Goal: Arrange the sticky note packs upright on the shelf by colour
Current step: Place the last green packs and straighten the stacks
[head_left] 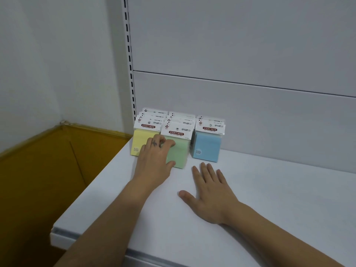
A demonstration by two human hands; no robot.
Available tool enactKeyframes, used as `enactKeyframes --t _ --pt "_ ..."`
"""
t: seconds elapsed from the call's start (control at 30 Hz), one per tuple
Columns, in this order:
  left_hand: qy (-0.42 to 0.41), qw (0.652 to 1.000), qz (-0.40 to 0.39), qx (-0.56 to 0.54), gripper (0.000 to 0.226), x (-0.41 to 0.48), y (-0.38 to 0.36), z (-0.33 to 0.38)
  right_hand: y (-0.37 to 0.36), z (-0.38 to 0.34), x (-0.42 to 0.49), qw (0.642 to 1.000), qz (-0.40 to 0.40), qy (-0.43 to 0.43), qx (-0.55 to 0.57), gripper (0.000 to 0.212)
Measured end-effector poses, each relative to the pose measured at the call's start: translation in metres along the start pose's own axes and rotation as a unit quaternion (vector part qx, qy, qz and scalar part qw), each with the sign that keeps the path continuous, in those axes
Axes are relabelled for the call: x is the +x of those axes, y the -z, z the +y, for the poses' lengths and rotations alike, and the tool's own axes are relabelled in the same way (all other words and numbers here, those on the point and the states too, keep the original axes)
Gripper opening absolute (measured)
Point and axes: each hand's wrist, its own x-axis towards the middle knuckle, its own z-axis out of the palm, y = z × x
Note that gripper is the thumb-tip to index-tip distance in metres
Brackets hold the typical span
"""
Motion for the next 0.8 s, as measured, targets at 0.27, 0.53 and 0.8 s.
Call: enactKeyframes --t 0.27,0.53,0.8 --pt "0.004 1.0 0.004 0.023 0.053 -0.003 -0.004 0.001 -0.002 0.0 -0.001 1.0 0.004 -0.001 0.004 0.098" --pt "0.001 1.0 0.01 0.028 0.048 -0.009 0.001 0.006 0.0 0.001 -0.002 1.0 0.006 0.001 0.021 0.102" --pt "-0.043 0.999 0.031 0.003 0.039 -0.01 0.007 0.02 0.01 0.006 -0.003 0.996 0.05 0.001 0.073 0.084"
